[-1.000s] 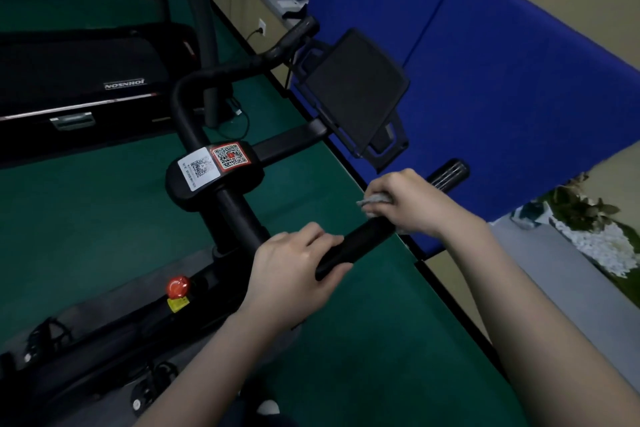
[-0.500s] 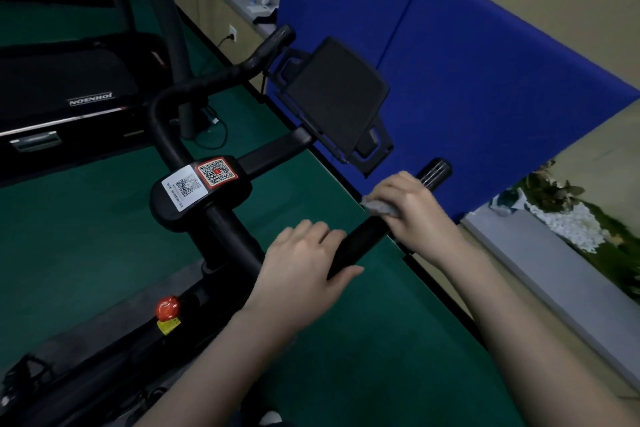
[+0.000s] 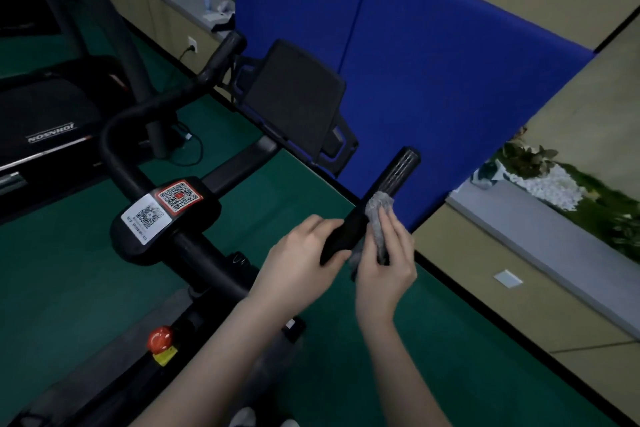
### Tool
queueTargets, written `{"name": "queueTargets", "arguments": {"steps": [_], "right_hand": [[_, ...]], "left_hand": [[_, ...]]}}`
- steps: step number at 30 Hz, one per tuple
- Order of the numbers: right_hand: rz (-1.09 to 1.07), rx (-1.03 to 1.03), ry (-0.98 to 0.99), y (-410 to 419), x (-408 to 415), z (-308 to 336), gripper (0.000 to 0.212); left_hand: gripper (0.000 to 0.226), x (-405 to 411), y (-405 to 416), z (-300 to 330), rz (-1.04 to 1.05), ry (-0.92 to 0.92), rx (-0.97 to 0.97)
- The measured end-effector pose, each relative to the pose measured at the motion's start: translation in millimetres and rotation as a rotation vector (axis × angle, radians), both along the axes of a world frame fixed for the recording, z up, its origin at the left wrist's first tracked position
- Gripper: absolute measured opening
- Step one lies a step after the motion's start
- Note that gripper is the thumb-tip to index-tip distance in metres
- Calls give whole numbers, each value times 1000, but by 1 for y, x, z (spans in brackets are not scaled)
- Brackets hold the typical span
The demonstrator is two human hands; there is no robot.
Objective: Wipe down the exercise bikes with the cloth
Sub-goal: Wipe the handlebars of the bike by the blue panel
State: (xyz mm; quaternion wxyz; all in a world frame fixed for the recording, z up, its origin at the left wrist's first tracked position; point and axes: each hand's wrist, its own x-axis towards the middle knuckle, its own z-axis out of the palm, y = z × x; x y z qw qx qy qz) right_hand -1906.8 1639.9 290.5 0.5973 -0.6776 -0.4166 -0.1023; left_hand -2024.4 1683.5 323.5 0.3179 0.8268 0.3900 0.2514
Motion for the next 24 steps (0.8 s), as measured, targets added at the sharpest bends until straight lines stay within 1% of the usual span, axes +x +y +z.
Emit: {"name": "queueTargets", "arguments": {"steps": [2,5,7,10,14,17,22,24], "right_hand": [[-28,27,156,1,-10,1,33],[-104,77,493,8,-16,5,31],[-121,87,660,9,-19,7,27],[-46,53,794,0,-25,5,17],[41,37,1043,6,-9,11,18],[105,35,1142,9,-5,14,18],[274,79,1414,-5,-15,17,29],[310,75,1462,-6,-13,18,33]], "left_hand": [[43,0,0,-1,6,-7,-4],[43,1,1,-2,-1,-10,-3],[43,1,0,-1,2,-10,-3],[42,1,-1,-1,3,-29,5],[41,0,-2,-1,-2,-42,10],[41,-1,-2,-2,-6,-48,11],[41,-1,-2,-2,-12,-51,6],[42,-2,-1,-2,-20,-49,0]]}}
